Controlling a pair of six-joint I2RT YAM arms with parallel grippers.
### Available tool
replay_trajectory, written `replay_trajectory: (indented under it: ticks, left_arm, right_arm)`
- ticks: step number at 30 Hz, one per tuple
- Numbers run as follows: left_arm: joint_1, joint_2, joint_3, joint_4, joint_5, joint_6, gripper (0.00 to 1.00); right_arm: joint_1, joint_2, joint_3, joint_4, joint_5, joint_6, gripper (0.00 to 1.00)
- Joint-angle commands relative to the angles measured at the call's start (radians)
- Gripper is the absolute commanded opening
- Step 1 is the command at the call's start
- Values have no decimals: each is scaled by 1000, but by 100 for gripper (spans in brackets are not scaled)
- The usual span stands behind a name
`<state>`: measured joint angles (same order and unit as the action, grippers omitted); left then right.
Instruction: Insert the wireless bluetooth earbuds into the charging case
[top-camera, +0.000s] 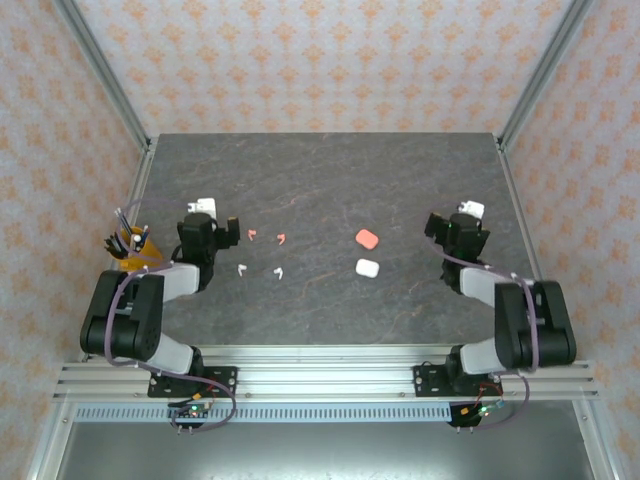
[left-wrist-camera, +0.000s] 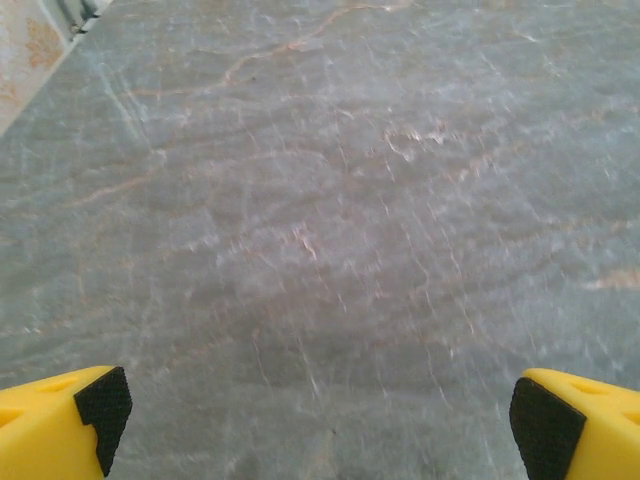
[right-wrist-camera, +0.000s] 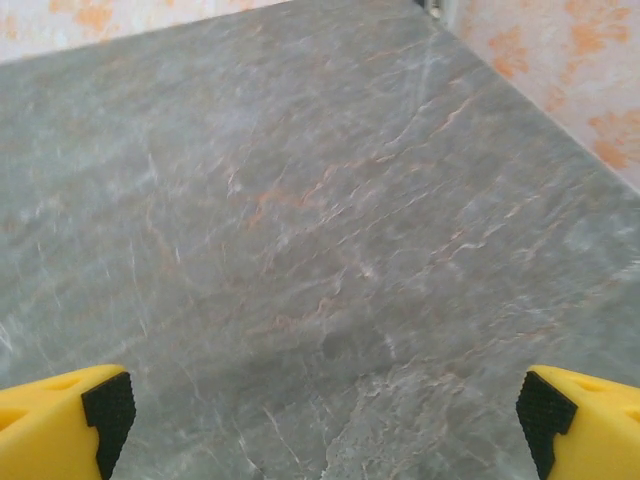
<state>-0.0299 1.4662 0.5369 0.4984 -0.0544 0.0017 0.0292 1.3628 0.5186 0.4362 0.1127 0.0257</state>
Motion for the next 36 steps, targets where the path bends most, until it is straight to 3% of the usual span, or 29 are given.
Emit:
replay_trajectory:
  ticks: [1,3,4,6,9,14,23,28,33,36]
  left_arm:
    - [0,-72,176,-288,-77,-48,100]
    - [-11,-92,254,-409,-74,-86,100]
    - [-17,-101,284,-460,-76,-108,100]
    - [-33,-113,358,-583,-72,-163,100]
    - [-63,-127,440,-753,-61,-263,100]
    - [-123,-187,441,-908,-57,-474,100]
    - [-214,-258,357,-904,3,-760,100]
    - [-251,-198,455,-968,-20,-787,100]
    - [-293,-104,557,-1067,-81,-803,100]
    - [-324,-55,587,-1061,-59,-776,100]
  right_arm:
    - [-2,-108,188,-374,85,188,99]
    - [-5,-103,305,-649,284,505,100]
    - [-19,-87,359,-755,285,563,100]
    - [-32,-44,455,-862,122,504,98]
    - [-21,36,564,-1015,-116,510,85]
    - [131,117,614,-1223,-217,567,81]
    - [428,208,610,-1288,-218,729,82]
    - [518,324,689,-1326,-184,806,84]
    - [568,394,738,-1318,-177,793,86]
    - [571,410,738,-1308,-173,760,86]
